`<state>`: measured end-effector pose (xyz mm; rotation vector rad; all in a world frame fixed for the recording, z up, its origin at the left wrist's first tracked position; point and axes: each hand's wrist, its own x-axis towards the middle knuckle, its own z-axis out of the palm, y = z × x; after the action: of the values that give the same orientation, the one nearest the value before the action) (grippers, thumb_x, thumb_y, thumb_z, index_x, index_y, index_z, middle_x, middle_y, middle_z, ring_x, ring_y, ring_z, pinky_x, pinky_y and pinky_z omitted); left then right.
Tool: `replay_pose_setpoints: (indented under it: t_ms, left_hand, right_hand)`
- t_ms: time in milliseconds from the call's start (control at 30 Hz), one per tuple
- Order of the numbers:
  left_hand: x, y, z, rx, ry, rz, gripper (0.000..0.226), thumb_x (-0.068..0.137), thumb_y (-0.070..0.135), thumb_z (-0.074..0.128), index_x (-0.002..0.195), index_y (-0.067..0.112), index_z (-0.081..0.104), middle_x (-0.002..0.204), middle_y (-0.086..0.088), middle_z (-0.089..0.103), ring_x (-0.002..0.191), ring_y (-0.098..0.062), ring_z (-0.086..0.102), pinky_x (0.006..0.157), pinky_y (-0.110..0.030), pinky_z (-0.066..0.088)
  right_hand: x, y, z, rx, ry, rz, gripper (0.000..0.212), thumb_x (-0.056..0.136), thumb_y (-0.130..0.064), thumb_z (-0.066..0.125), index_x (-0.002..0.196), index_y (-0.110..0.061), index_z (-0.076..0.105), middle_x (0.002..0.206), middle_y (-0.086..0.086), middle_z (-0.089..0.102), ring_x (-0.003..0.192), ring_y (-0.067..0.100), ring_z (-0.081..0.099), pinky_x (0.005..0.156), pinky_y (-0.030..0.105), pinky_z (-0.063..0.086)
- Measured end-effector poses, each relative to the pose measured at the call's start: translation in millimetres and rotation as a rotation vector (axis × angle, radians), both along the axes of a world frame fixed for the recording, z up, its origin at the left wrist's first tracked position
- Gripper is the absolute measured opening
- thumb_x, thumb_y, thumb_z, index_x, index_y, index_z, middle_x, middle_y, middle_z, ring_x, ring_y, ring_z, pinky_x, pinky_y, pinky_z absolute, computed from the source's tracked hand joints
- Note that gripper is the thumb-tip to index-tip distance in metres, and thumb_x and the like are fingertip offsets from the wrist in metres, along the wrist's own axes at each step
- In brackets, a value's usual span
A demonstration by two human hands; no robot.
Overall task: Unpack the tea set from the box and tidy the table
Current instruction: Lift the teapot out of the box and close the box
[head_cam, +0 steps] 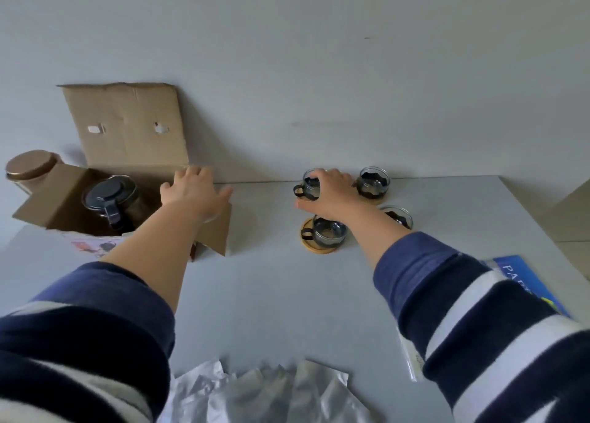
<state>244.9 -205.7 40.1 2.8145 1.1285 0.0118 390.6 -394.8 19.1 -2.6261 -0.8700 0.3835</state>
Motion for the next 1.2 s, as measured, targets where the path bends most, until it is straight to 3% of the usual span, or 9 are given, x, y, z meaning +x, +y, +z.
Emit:
replay_pose_setpoints:
  t_ms: [167,333,467,567,633,667,833,1033,1200]
  left_hand:
    - [-68,70,4,0.039,-0.021,0.064,0.069,0.091,0.058,0.046,0.145,0.016,0.037,0.152,-0.010,0.035,0.143,-0.032,0.026,0.115,-0.059,0.023]
    - [-126,128,-1,0.043,0.004,0.086,0.085,0.082,0.073,0.047,0.149,0.023,0.031,0.161,-0.004,0.019,0.149,-0.028,0.010,0.118,-0.059,0.013]
    - [-154,163,-11,-0.001,0.024,0.087,0.110,0.073,0.083,0.043,0.155,0.018,0.010,0.164,-0.001,-0.002,0.151,-0.024,-0.004,0.120,-0.056,0.007]
    - [-166,177,-29,-0.099,0.042,0.095,0.129,0.065,0.088,0.046,0.155,0.013,-0.008,0.164,-0.004,-0.013,0.151,-0.023,-0.012,0.121,-0.054,0.003]
    - [-172,181,-44,-0.150,0.010,0.096,0.136,0.060,0.089,0.051,0.154,0.013,-0.011,0.164,-0.005,-0.011,0.151,-0.024,-0.008,0.121,-0.055,0.007]
    - [-174,183,-51,-0.159,-0.025,0.090,0.137,0.059,0.087,0.055,0.154,0.014,-0.011,0.164,-0.005,-0.007,0.151,-0.026,-0.002,0.120,-0.054,0.011]
    - [-175,187,-63,-0.218,-0.188,0.048,0.131,0.060,0.071,0.073,0.154,0.017,-0.001,0.155,-0.007,0.021,0.140,-0.029,0.033,0.109,-0.047,0.042]
    - [-174,185,-65,-0.199,-0.193,0.073,0.126,0.064,0.065,0.075,0.154,0.016,0.001,0.152,-0.007,0.026,0.137,-0.029,0.039,0.104,-0.047,0.047]
    - [-175,187,-65,-0.207,-0.155,0.092,0.127,0.064,0.068,0.073,0.154,0.016,0.000,0.152,-0.008,0.025,0.136,-0.030,0.040,0.104,-0.047,0.047]
  right_hand:
    - [-59,80,21,0.030,0.011,0.089,0.064,0.083,-0.055,0.061,0.136,-0.025,0.042,0.140,0.006,0.042,0.134,0.029,0.030,0.103,0.045,0.037]
    - [-117,157,26,0.083,0.007,0.169,0.057,0.086,-0.051,0.060,0.133,-0.020,0.049,0.138,0.006,0.050,0.129,0.030,0.042,0.104,0.041,0.040]
    - [-158,210,29,0.185,0.020,0.223,0.042,0.091,-0.036,0.058,0.129,-0.019,0.054,0.135,0.006,0.051,0.123,0.026,0.048,0.101,0.036,0.042]
    - [-184,244,25,0.159,0.180,0.233,0.033,0.094,-0.031,0.054,0.118,-0.009,0.063,0.116,0.008,0.063,0.106,0.024,0.059,0.085,0.033,0.047]
    - [-196,262,18,0.054,0.254,0.234,0.033,0.096,-0.034,0.051,0.097,-0.004,0.065,0.084,0.008,0.063,0.086,0.026,0.060,0.070,0.033,0.046]
    - [-201,269,16,-0.009,0.279,0.222,0.034,0.096,-0.036,0.049,0.097,-0.005,0.064,0.077,0.006,0.058,0.083,0.024,0.058,0.067,0.032,0.043]
    - [-215,294,0,-0.174,0.288,0.171,0.041,0.099,-0.036,0.043,0.121,-0.004,0.058,0.096,0.010,0.054,0.089,0.024,0.053,0.075,0.030,0.040]
    - [-215,302,-9,-0.109,0.262,0.047,0.024,0.098,-0.028,0.047,0.096,-0.006,0.057,0.070,0.004,0.048,0.068,0.018,0.052,0.053,0.025,0.036]
    - [-204,279,12,-0.018,0.230,0.051,0.031,0.100,-0.033,0.043,0.086,-0.008,0.054,0.076,0.004,0.055,0.062,0.016,0.051,0.052,0.024,0.036]
